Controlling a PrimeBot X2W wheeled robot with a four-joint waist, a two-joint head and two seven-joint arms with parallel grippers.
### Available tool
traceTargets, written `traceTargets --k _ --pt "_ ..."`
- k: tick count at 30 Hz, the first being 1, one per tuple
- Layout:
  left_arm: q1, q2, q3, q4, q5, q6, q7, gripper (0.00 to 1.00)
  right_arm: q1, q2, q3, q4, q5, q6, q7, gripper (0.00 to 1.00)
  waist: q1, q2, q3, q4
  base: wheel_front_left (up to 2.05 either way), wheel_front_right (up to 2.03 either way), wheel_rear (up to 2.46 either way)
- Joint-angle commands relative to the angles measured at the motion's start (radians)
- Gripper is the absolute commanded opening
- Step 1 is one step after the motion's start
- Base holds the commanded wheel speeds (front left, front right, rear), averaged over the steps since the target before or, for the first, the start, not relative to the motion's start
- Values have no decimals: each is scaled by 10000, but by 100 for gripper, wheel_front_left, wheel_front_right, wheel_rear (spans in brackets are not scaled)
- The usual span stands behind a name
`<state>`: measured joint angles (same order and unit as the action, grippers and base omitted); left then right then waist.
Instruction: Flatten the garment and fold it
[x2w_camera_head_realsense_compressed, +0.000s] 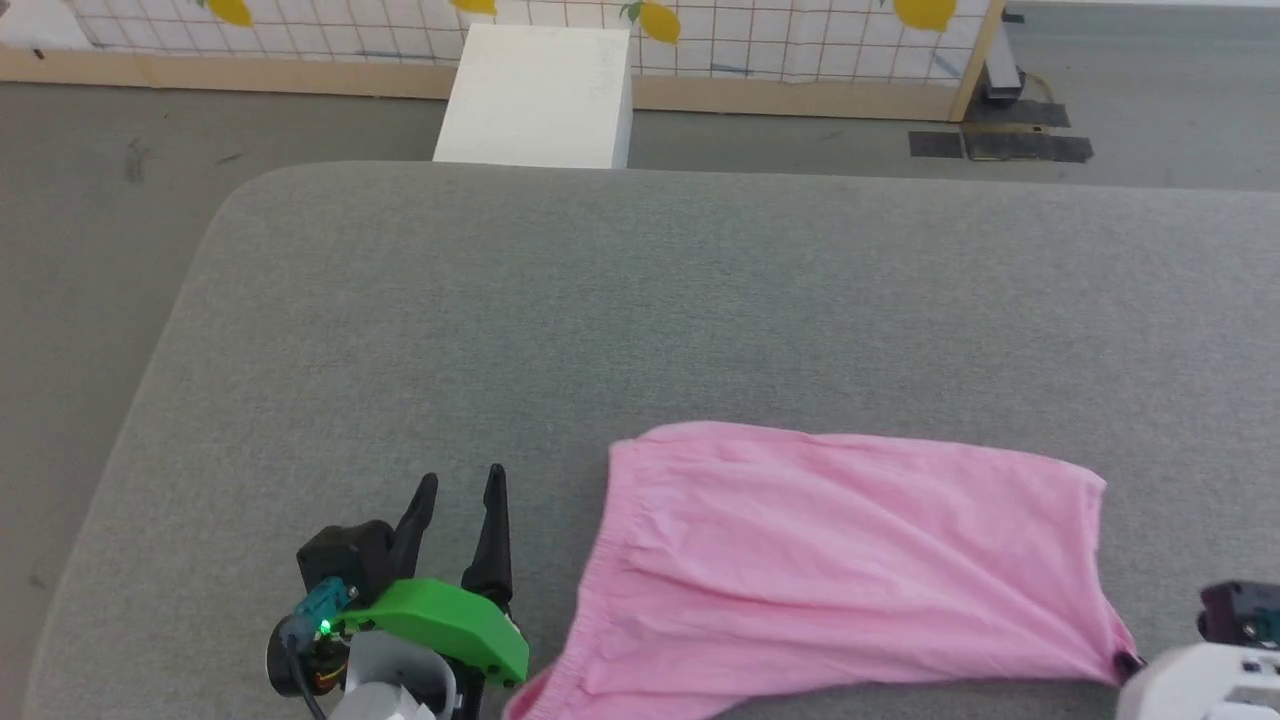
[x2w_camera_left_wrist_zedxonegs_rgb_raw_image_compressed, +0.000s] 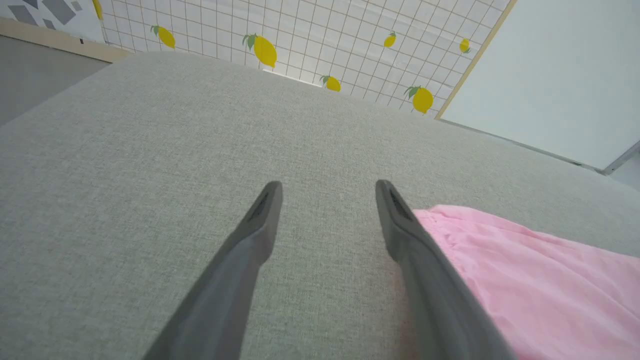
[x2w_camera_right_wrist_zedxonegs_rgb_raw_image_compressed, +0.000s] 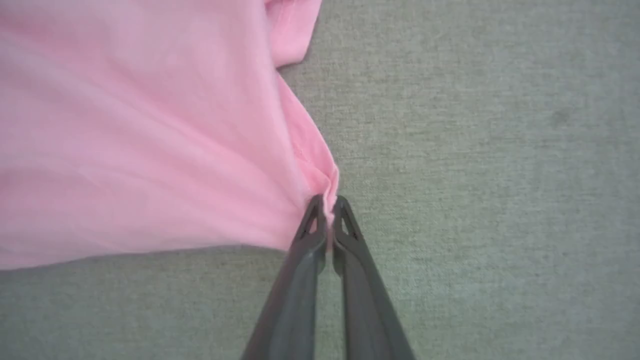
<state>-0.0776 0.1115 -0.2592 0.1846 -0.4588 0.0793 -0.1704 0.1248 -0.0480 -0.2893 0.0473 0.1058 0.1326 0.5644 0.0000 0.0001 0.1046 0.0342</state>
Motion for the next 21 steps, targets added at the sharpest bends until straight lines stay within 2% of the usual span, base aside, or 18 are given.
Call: traceTargets --k 1,7,8,11,14,21 --pt "-190 44 -5 26 -15 -69 -61 100 249 -22 -168 -174 30 -19 104 0 0 -1 1 -225 0 0 0" --pt "-284 62 -124 -31 -35 -91 66 100 819 -22 -430 -556 359 -19 460 2 0 -1 37 -769 0 0 0" --pt "-319 73 -165 -15 -49 -141 105 100 819 -22 -461 -610 417 -19 312 100 0 -1 35 -854 0 0 0" --pt "-507 107 -345 1 16 -249 251 100 726 -22 -405 -682 565 -19 -215 100 0 -1 43 -1056 0 0 0" --pt "-964 200 -723 29 287 -391 629 100 471 -22 -330 -892 478 -19 -1214 100 0 -1 102 -1237 0 0 0" --pt "-2639 548 -1924 1122 960 -1043 2849 100 -179 -22 242 -1396 -374 -19 -3124 100 0 -1 296 -1653 0 0 0"
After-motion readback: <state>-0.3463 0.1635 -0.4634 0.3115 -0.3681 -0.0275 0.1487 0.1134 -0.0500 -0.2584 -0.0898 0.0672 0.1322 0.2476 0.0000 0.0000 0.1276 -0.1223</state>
